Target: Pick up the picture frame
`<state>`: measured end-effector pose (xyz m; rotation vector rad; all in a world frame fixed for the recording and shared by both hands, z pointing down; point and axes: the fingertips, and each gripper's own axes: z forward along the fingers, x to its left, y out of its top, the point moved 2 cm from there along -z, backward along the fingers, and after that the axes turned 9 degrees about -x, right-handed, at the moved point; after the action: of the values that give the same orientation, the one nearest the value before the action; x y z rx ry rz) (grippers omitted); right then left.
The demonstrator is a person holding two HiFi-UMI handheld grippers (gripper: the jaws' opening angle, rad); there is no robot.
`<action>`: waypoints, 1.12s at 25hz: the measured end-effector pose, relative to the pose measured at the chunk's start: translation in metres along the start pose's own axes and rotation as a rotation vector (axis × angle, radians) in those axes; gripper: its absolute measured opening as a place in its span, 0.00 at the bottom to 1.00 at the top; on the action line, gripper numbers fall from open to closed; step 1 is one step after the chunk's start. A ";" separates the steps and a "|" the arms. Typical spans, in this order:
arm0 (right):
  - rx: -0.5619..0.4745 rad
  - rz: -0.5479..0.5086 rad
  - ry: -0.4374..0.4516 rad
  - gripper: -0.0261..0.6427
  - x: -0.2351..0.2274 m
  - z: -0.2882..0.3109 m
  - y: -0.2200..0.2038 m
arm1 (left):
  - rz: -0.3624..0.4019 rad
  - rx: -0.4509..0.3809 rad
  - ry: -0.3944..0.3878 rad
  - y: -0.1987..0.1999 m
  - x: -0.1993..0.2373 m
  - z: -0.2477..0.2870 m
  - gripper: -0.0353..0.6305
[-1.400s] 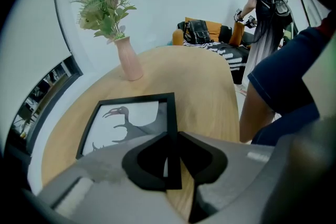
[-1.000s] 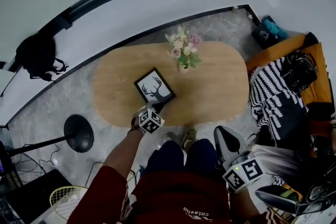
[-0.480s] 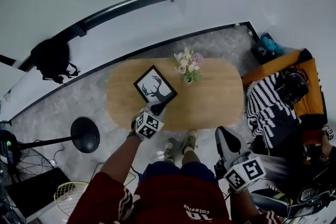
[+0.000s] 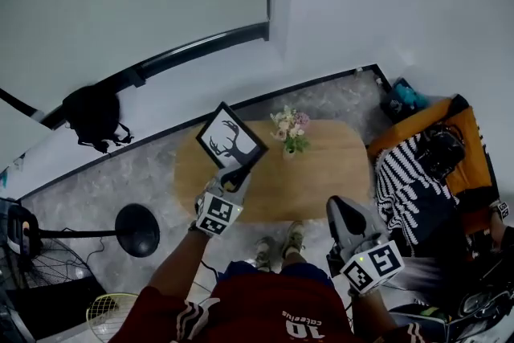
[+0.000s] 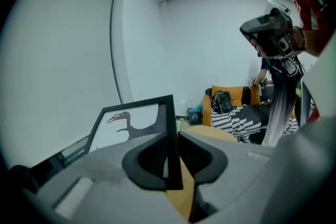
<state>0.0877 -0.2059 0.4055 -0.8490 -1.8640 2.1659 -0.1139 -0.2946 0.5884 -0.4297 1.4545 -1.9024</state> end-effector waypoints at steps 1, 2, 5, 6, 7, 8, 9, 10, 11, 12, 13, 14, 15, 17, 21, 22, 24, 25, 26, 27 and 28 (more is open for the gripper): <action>-0.011 -0.010 0.002 0.04 0.004 0.000 0.004 | 0.009 -0.028 0.012 0.014 0.006 -0.008 0.16; -0.022 -0.020 0.002 0.04 0.010 0.000 0.007 | 0.014 -0.055 0.022 0.027 0.011 -0.017 0.16; -0.050 -0.038 -0.001 0.04 0.029 -0.005 0.015 | 0.027 -0.134 0.044 0.060 0.019 -0.047 0.16; -0.058 -0.042 -0.001 0.04 0.032 -0.006 0.018 | 0.033 -0.159 0.051 0.072 0.020 -0.055 0.16; -0.068 -0.045 0.001 0.04 0.034 -0.007 0.022 | 0.041 -0.182 0.057 0.083 0.020 -0.061 0.16; -0.080 -0.048 0.004 0.04 0.034 -0.008 0.027 | 0.050 -0.205 0.064 0.094 0.019 -0.067 0.16; -0.093 -0.052 0.006 0.04 0.035 -0.010 0.032 | 0.059 -0.229 0.070 0.106 0.018 -0.072 0.16; -0.105 -0.058 0.006 0.04 0.035 -0.012 0.036 | 0.067 -0.254 0.075 0.117 0.016 -0.078 0.16; -0.116 -0.065 0.005 0.04 0.036 -0.014 0.041 | 0.074 -0.279 0.079 0.128 0.013 -0.084 0.16; -0.125 -0.073 0.004 0.04 0.038 -0.016 0.045 | 0.082 -0.303 0.082 0.138 0.011 -0.090 0.16; -0.132 -0.080 0.002 0.04 0.039 -0.018 0.048 | 0.089 -0.326 0.086 0.148 0.008 -0.096 0.16; -0.139 -0.086 0.001 0.04 0.039 -0.019 0.052 | 0.098 -0.347 0.089 0.157 0.005 -0.102 0.16; -0.147 -0.092 0.000 0.04 0.040 -0.020 0.055 | 0.105 -0.366 0.091 0.166 0.002 -0.108 0.16; -0.162 -0.101 -0.002 0.04 0.041 -0.023 0.062 | 0.107 -0.402 0.098 0.182 -0.003 -0.117 0.16; -0.186 -0.113 -0.004 0.04 0.041 -0.030 0.069 | 0.049 -0.485 0.131 0.211 -0.015 -0.132 0.16; -0.189 -0.118 -0.005 0.04 0.040 -0.031 0.071 | 0.052 -0.503 0.139 0.217 -0.017 -0.135 0.16; -0.191 -0.130 -0.006 0.04 0.041 -0.032 0.073 | 0.059 -0.531 0.151 0.227 -0.019 -0.140 0.16; -0.192 -0.138 -0.005 0.04 0.041 -0.032 0.074 | 0.064 -0.539 0.155 0.231 -0.019 -0.143 0.16; -0.193 -0.148 -0.004 0.04 0.041 -0.032 0.075 | 0.068 -0.545 0.159 0.234 -0.019 -0.145 0.16; -0.194 -0.158 -0.004 0.04 0.041 -0.032 0.077 | 0.069 -0.548 0.165 0.238 -0.019 -0.146 0.16; -0.196 -0.170 -0.005 0.04 0.039 -0.032 0.079 | 0.068 -0.552 0.174 0.241 -0.019 -0.147 0.16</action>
<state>0.0903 -0.1768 0.3163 -0.6889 -2.0936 1.9127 -0.1154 -0.2088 0.3185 -0.4639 2.0864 -1.4939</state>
